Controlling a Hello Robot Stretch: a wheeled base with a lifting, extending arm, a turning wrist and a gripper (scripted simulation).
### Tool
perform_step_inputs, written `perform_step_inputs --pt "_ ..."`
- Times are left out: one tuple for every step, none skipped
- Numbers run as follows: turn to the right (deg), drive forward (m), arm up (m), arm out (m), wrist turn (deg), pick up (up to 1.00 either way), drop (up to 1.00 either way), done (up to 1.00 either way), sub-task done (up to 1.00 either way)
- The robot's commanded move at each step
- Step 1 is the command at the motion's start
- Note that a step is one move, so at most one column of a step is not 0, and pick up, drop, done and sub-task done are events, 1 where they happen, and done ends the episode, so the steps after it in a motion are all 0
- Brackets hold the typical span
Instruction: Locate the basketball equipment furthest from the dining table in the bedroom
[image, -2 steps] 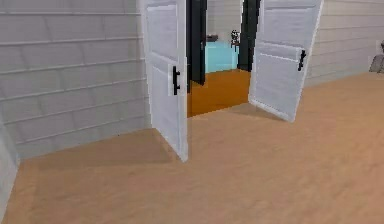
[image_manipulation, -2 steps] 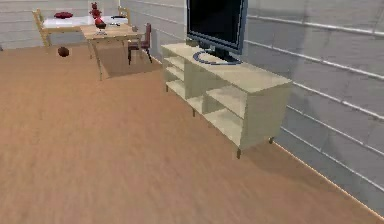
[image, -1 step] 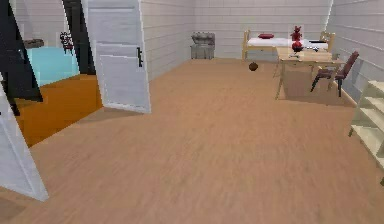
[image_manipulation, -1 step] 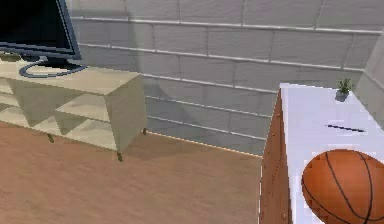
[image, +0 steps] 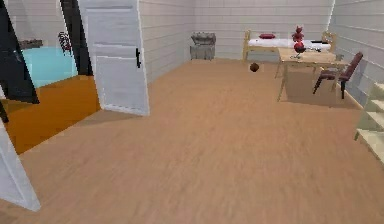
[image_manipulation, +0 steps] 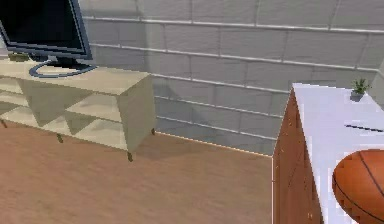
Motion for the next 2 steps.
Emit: perform_step_inputs --pt "-45.0 0.00 0.00 0.00 0.0 0.00 0.00 0.00 0.00" --pt "-18.0 0.00 0.00 0.00 0.0 0.00 0.00 0.00 0.00"
